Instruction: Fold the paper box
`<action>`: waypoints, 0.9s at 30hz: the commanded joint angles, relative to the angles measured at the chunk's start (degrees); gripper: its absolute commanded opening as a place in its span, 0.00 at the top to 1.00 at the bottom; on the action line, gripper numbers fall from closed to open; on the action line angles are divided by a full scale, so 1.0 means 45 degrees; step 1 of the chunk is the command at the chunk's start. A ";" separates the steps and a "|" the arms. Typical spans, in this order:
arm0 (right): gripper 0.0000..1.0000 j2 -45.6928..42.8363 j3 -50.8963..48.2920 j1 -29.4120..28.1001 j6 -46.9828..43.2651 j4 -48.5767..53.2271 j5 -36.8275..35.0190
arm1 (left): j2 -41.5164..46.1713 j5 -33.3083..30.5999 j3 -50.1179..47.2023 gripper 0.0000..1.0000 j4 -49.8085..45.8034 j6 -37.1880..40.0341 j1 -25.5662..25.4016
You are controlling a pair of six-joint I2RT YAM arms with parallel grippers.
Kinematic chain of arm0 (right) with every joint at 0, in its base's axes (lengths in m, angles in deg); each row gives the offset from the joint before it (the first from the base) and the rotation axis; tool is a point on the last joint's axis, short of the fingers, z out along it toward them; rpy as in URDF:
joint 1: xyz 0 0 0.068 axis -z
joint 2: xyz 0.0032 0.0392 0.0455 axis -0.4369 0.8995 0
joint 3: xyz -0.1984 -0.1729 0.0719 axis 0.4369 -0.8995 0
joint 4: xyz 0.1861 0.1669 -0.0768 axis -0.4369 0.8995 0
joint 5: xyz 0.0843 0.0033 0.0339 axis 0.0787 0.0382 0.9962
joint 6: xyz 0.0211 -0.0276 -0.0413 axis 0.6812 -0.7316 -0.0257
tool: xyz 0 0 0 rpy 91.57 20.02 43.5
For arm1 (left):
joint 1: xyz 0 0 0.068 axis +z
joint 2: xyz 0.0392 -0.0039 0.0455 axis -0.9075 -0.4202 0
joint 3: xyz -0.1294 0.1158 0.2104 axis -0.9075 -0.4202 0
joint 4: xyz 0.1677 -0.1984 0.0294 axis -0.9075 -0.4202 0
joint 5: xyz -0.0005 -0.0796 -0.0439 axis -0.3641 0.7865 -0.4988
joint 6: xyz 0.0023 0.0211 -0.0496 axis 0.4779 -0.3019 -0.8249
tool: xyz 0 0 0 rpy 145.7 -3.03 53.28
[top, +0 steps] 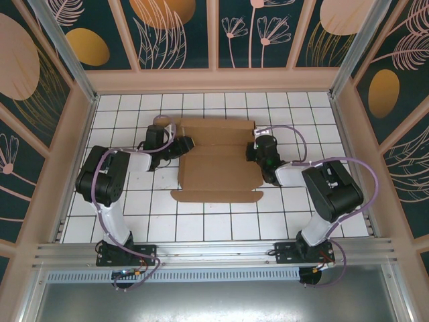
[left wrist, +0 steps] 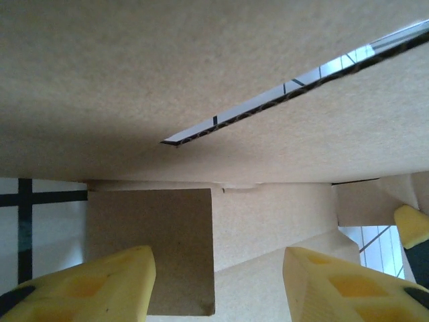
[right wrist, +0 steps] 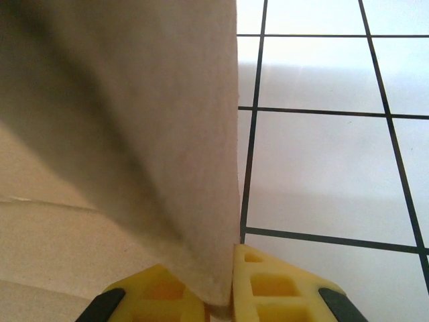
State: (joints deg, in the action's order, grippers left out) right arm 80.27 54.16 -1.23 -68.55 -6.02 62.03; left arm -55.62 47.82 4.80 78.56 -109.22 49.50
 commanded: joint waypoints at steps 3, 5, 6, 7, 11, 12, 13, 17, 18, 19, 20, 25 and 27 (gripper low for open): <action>0.87 0.0466 0.0316 -0.0449 -0.0326 0.0658 0.0498 | -0.0689 -0.0021 0.0805 0.46 -0.2183 0.0929 -0.0071; 0.87 0.0527 0.0375 -0.0492 -0.0356 0.0721 0.0511 | -0.0769 -0.0078 0.0911 0.46 -0.2448 0.1073 -0.0066; 0.87 0.0567 0.0406 -0.0512 -0.0388 0.0753 0.0507 | -0.0850 -0.0092 0.1017 0.46 -0.2625 0.1162 -0.0046; 0.87 0.0576 0.0450 -0.0532 -0.0405 0.0783 0.0488 | -0.0921 -0.0056 0.1065 0.46 -0.2769 0.1226 -0.0064; 0.87 0.0551 0.0539 -0.0610 -0.0627 0.0950 0.0344 | -0.0989 -0.0309 0.1800 0.46 -0.3939 0.1934 -0.0074; 0.87 0.0530 0.0545 -0.0611 -0.0676 0.0971 0.0293 | -0.0886 -0.0469 0.1917 0.46 -0.4199 0.2096 -0.0072; 0.87 0.0530 0.0561 -0.0611 -0.0708 0.1003 0.0261 | -0.0796 -0.0542 0.2015 0.46 -0.4379 0.2205 -0.0060; 0.87 0.0535 0.0636 -0.0611 -0.0814 0.1082 0.0204 | -0.0728 -0.0620 0.2419 0.46 -0.4996 0.2510 -0.0072; 0.87 0.0550 0.0680 -0.0629 -0.0853 0.1121 0.0187 | -0.0773 -0.0684 0.2488 0.46 -0.5136 0.2586 -0.0060; 0.87 0.0569 0.0689 -0.0630 -0.0888 0.1159 0.0158 | -0.0832 -0.0725 0.2546 0.46 -0.5285 0.2640 -0.0073; 0.87 0.0568 0.0689 -0.0649 -0.0908 0.1197 0.0105 | -0.0857 -0.0764 0.2571 0.46 -0.5370 0.2705 -0.0062; 0.87 0.0567 0.0677 -0.0687 -0.0991 0.1268 0.0012 | -0.0804 -0.0709 0.2674 0.46 -0.5639 0.2935 -0.0054; 0.88 0.0530 0.0648 -0.0686 -0.0991 0.1248 0.0002 | -0.0699 -0.0825 0.2895 0.46 -0.5867 0.3115 -0.0056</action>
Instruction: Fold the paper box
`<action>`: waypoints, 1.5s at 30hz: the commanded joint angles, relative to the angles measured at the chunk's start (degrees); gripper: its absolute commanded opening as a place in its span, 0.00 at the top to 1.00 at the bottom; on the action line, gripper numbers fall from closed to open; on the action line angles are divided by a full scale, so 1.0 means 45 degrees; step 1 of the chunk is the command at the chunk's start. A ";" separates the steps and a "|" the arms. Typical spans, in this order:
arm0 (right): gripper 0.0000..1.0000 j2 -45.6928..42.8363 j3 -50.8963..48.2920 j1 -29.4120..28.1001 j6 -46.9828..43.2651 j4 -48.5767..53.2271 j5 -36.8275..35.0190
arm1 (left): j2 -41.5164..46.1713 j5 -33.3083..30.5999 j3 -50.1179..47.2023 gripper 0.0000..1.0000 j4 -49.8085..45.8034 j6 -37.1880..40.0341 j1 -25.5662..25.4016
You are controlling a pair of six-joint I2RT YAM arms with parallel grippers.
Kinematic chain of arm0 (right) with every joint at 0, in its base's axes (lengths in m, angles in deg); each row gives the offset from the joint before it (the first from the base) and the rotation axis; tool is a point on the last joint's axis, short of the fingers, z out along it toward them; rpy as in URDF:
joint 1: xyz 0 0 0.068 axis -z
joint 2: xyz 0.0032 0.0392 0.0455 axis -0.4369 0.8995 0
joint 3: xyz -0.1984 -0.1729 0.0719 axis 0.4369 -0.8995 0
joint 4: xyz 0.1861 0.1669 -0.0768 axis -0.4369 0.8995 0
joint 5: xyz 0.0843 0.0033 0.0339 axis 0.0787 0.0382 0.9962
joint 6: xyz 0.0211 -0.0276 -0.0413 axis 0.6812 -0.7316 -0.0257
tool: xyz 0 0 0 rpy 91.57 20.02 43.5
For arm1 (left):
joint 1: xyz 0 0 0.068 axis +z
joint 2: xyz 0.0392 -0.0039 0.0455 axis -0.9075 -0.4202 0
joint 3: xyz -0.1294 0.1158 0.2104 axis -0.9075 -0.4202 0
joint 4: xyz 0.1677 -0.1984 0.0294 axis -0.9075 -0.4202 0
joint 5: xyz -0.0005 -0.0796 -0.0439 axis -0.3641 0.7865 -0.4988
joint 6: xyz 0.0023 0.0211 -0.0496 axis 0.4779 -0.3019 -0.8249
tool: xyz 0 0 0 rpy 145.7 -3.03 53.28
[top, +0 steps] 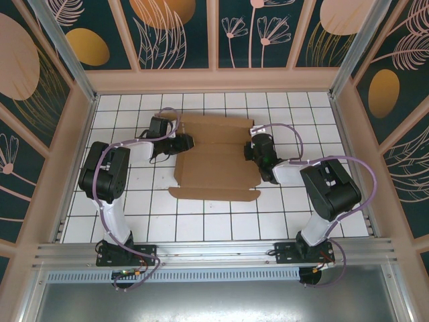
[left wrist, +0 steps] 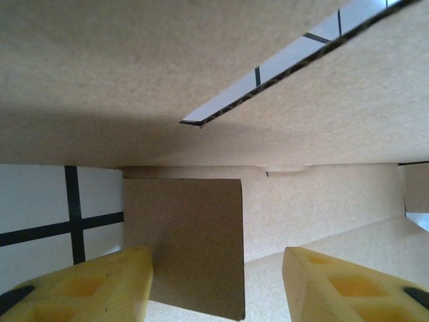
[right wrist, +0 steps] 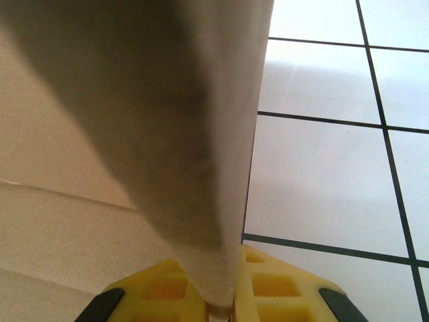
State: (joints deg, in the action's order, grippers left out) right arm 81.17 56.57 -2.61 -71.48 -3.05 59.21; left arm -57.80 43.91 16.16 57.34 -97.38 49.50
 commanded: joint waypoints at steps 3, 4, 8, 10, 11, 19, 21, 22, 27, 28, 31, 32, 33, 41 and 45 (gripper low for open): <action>0.87 0.0384 0.0152 -0.0419 -0.0306 0.0613 0.0644 | -0.0173 0.0065 0.0619 0.46 -0.1315 0.0567 -0.0049; 0.87 0.0385 0.0168 -0.0439 -0.0297 0.0601 0.0624 | -0.0216 0.0138 0.0694 0.46 -0.1310 0.0540 -0.0074; 0.87 0.0478 0.0231 -0.0557 -0.0289 0.0616 0.0550 | -0.0338 0.0277 0.0805 0.46 -0.1219 0.0375 -0.0069; 0.87 0.0470 0.0248 -0.0557 -0.0301 0.0627 0.0520 | -0.0285 0.0264 0.0826 0.46 -0.1213 0.0372 -0.0072; 0.88 0.0480 0.0240 -0.0556 -0.0318 0.0641 0.0483 | -0.0240 0.0255 0.0825 0.46 -0.1218 0.0382 -0.0065; 0.88 0.0488 0.0144 -0.0558 -0.0340 0.0632 0.0284 | 0.0098 -0.0607 0.1161 0.46 -0.2099 0.1004 -0.0062; 0.88 0.0456 0.0123 -0.0558 -0.0324 0.0628 0.0262 | 0.0077 -0.1058 0.1414 0.46 -0.2616 0.1397 -0.0055; 0.88 0.0448 0.0131 -0.0558 -0.0339 0.0625 0.0263 | 0.0063 -0.1194 0.1484 0.46 -0.2779 0.1539 -0.0066; 0.88 0.0463 0.0133 -0.0558 -0.0321 0.0622 0.0282 | 0.0013 -0.1279 0.1797 0.46 -0.3122 0.1956 -0.0065; 0.87 0.0448 0.0143 -0.0558 -0.0321 0.0623 0.0280 | 0.0000 -0.1243 0.1884 0.46 -0.3165 0.2040 -0.0059; 0.88 0.0447 0.0134 -0.0750 -0.0330 0.0633 0.0274 | -0.0184 -0.0985 0.2164 0.46 -0.3208 0.2393 -0.0061; 0.88 0.0452 0.0129 -0.0772 -0.0338 0.0625 0.0279 | -0.0283 -0.0887 0.2285 0.46 -0.3225 0.2492 -0.0073; 0.88 0.0473 0.0106 -0.0790 -0.0355 0.0586 0.0294 | -0.0379 -0.0758 0.2415 0.46 -0.3210 0.2634 -0.0060; 0.88 0.0578 0.0104 -0.0851 -0.0530 0.0610 0.0284 | -0.0879 -0.0631 0.3530 0.46 -0.3545 0.3366 -0.0065; 0.88 0.0581 0.0159 -0.0851 -0.0728 0.0682 0.0172 | -0.1055 -0.0758 0.3830 0.47 -0.3983 0.3791 -0.0071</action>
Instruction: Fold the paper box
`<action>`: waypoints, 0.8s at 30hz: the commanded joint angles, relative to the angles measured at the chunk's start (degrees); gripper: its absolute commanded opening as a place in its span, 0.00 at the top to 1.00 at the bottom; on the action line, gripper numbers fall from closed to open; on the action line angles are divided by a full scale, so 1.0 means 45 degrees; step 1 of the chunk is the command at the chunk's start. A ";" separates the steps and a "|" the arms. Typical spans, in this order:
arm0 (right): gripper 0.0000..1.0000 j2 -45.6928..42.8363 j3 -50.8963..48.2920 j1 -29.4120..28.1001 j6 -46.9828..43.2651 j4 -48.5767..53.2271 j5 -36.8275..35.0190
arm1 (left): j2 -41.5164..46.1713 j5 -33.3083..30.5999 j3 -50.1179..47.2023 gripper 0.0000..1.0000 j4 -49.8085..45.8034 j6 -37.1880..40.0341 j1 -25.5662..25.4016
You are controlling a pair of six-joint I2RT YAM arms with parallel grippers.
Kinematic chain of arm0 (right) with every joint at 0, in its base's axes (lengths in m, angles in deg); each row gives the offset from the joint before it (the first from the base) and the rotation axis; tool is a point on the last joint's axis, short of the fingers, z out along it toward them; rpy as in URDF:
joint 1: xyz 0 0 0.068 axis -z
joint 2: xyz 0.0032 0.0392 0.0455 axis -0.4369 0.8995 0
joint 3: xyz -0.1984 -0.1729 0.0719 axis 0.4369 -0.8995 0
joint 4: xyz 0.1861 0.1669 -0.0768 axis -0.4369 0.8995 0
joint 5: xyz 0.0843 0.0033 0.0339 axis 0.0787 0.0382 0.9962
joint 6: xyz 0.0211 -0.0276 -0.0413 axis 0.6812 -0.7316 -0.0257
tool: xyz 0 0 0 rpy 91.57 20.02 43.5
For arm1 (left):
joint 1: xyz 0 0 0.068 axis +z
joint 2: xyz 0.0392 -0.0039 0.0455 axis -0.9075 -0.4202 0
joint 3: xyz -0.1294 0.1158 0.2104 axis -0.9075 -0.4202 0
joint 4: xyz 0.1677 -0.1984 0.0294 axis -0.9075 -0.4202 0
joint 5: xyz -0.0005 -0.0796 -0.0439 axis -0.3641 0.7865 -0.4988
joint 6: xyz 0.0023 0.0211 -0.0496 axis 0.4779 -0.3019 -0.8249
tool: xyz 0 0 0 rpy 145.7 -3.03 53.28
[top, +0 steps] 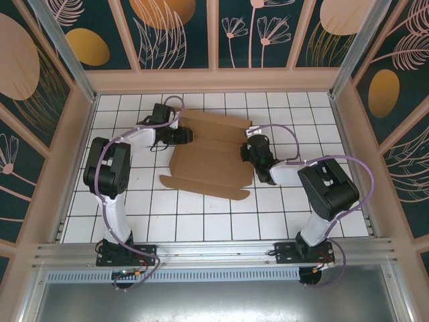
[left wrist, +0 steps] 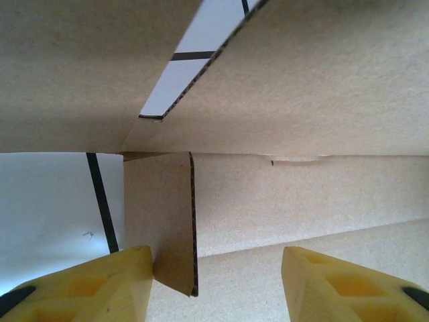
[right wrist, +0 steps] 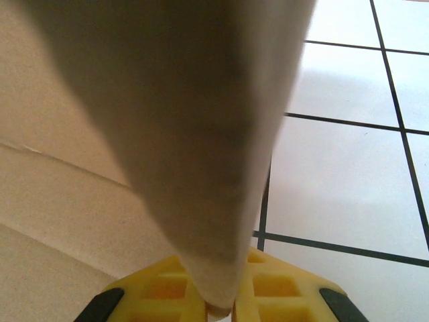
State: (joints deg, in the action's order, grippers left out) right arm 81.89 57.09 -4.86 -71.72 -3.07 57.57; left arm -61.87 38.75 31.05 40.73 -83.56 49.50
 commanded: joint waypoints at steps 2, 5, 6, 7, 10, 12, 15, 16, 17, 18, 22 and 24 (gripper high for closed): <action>0.88 0.0417 0.0046 -0.0341 -0.0678 0.0710 0.0505 | -0.0098 0.0125 0.0632 0.48 -0.0562 0.0978 -0.0061; 0.88 0.0466 0.0133 -0.0351 -0.0677 0.0787 0.0390 | 0.0016 -0.0207 0.0688 0.48 -0.0864 0.1040 -0.0075; 0.88 0.0477 0.0163 -0.0351 -0.0682 0.0791 0.0339 | 0.0060 -0.0171 0.0594 0.49 -0.0833 0.1000 -0.0072; 0.88 0.0456 0.0202 -0.0336 -0.0692 0.0803 0.0246 | 0.0154 -0.0139 0.0450 0.50 -0.0765 0.0879 -0.0112; 0.88 0.0361 0.0289 -0.0332 -0.0792 0.0876 0.0126 | 0.0600 0.0367 -0.0545 0.51 0.0084 0.0141 -0.0292; 0.88 0.0332 0.0361 -0.0332 -0.0850 0.0957 0.0126 | 0.0947 0.0914 -0.1387 0.51 0.0889 -0.0462 -0.0430; 0.88 0.0268 0.0387 -0.0312 -0.0855 0.1018 0.0126 | 0.1519 0.0518 -0.2152 0.50 0.1253 -0.0915 -0.0547; 0.88 0.0240 0.0358 -0.0302 -0.0853 0.1051 0.0096 | 0.1763 -0.0260 -0.2214 0.49 0.1013 -0.0949 -0.0528; 0.88 0.0180 0.0351 -0.0312 -0.0887 0.1064 0.0025 | 0.2103 -0.1022 -0.2324 0.48 0.0848 -0.0982 -0.0524; 0.88 0.0110 0.0297 -0.0295 -0.0892 0.1038 0.0013 | 0.2418 -0.1378 -0.2475 0.48 0.0833 -0.1001 -0.0541; 0.88 -0.0070 0.0075 -0.0234 -0.0863 0.0865 0.0231 | 0.3399 -0.1537 -0.2905 0.45 0.1078 -0.1463 -0.0513; 0.88 -0.0061 0.0038 -0.0210 -0.0781 0.0813 0.0281 | 0.3383 -0.1514 -0.2886 0.46 0.1001 -0.1870 -0.0519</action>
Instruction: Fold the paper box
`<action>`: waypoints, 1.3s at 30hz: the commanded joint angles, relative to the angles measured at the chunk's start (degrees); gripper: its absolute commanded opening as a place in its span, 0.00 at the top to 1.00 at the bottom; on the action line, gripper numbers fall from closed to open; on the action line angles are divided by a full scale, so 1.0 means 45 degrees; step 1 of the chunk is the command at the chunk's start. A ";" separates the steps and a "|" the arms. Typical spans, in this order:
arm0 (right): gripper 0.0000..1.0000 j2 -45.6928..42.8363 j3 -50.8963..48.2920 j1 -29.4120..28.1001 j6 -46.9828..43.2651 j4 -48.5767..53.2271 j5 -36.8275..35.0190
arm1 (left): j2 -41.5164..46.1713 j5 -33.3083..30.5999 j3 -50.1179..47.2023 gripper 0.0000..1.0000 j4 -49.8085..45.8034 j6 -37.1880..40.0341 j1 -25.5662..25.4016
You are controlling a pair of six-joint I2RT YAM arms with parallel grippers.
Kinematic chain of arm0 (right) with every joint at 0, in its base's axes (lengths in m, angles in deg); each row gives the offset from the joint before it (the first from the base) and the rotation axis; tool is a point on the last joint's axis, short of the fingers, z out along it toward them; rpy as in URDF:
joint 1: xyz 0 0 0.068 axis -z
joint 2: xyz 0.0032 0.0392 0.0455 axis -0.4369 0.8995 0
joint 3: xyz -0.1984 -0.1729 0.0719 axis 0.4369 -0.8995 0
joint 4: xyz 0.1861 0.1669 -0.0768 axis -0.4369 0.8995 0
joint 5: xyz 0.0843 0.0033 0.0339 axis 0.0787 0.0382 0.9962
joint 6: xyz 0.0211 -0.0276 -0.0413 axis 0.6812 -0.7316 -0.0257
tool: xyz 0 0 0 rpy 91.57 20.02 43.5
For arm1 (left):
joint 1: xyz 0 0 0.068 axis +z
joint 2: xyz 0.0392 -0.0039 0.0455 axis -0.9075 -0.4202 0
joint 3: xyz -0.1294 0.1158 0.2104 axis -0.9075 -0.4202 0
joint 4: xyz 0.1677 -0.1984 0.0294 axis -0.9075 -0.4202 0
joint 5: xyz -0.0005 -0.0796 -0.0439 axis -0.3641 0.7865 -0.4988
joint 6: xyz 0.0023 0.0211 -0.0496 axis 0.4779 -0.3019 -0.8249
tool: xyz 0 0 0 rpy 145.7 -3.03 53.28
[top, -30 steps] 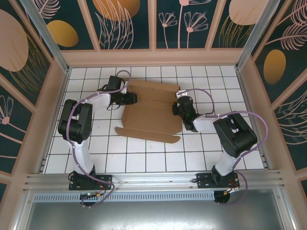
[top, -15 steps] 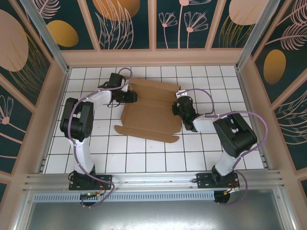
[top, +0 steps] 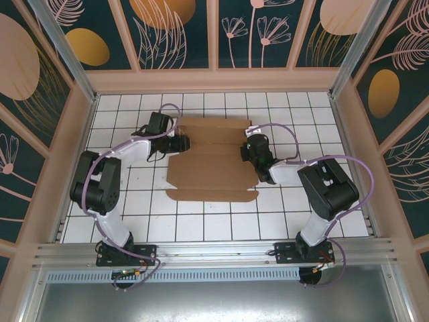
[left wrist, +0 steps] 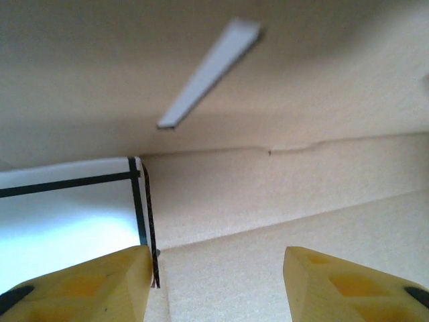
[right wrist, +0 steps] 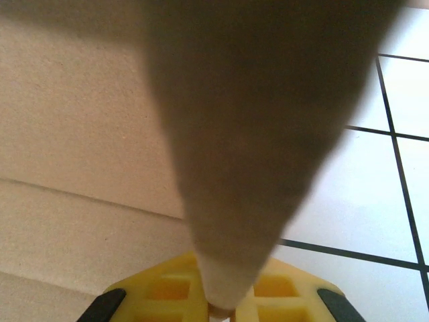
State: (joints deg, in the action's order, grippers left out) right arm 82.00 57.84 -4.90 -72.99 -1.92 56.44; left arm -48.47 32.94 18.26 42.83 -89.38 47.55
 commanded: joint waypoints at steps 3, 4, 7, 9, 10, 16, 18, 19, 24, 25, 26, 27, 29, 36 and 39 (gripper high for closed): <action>0.88 -0.0038 -0.0126 -0.0200 -0.0397 0.0500 0.0626 | 0.0605 0.0038 -0.0763 0.46 0.1371 -0.1180 -0.0073; 0.88 -0.0049 -0.0147 -0.0204 -0.0342 0.0454 0.0632 | 0.1020 -0.0151 -0.1121 0.47 0.1775 -0.1332 -0.0074; 0.88 -0.0085 -0.0159 -0.0185 -0.0221 0.0433 0.0735 | 0.1786 -0.0376 -0.2494 0.48 0.3334 -0.2025 -0.0083; 0.88 -0.0089 -0.0130 -0.0195 -0.0186 0.0485 0.0764 | 0.2290 -0.0707 -0.3192 0.51 0.4053 -0.2596 -0.0071; 0.88 -0.0082 -0.0129 -0.0185 -0.0166 0.0482 0.0762 | 0.2575 -0.0948 -0.3572 0.53 0.4388 -0.2938 -0.0075; 0.88 -0.0024 -0.0191 -0.0185 -0.0044 0.0467 0.0833 | 0.3033 -0.2447 -0.4238 0.54 0.4257 -0.3727 -0.0076; 0.88 -0.0030 -0.0207 -0.0185 -0.0044 0.0467 0.0833 | 0.3023 -0.3145 -0.4219 0.49 0.3763 -0.3723 -0.0068; 0.88 -0.0043 -0.0217 -0.0185 -0.0044 0.0467 0.0850 | 0.2975 -0.3276 -0.4216 0.47 0.3662 -0.3674 -0.0071; 0.88 -0.0017 -0.0274 -0.0185 0.0003 0.0399 0.0881 | 0.2079 -0.2870 -0.3961 0.43 0.3650 -0.3631 -0.0061; 0.88 -0.0016 -0.0277 -0.0191 0.0006 0.0409 0.0875 | 0.1895 -0.2787 -0.3955 0.42 0.3775 -0.3639 -0.0053; 0.88 -0.0033 -0.0252 -0.0185 -0.0004 0.0408 0.0880 | 0.1769 -0.2730 -0.3955 0.42 0.3897 -0.3674 -0.0063; 0.88 -0.0040 -0.0248 -0.0200 -0.0024 0.0428 0.0880 | 0.1633 -0.2611 -0.3984 0.41 0.4129 -0.3707 -0.0053; 0.88 -0.0035 -0.0228 -0.0203 -0.0054 0.0496 0.0878 | 0.1413 -0.2402 -0.4018 0.41 0.4475 -0.3775 -0.0059; 0.88 -0.0042 -0.0110 -0.0218 -0.0083 0.0565 0.0958 | 0.0949 -0.2379 -0.3863 0.41 0.5144 -0.3748 -0.0059; 0.88 -0.0018 -0.0107 -0.0229 -0.0103 0.0586 0.0960 | 0.0998 -0.1871 -0.4078 0.42 0.5995 -0.3822 -0.0060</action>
State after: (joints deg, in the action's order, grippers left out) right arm 82.00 57.79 -5.12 -72.97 -2.16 59.26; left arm -43.90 22.34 -0.34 63.87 -105.62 47.24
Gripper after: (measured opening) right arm 0.119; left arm 0.586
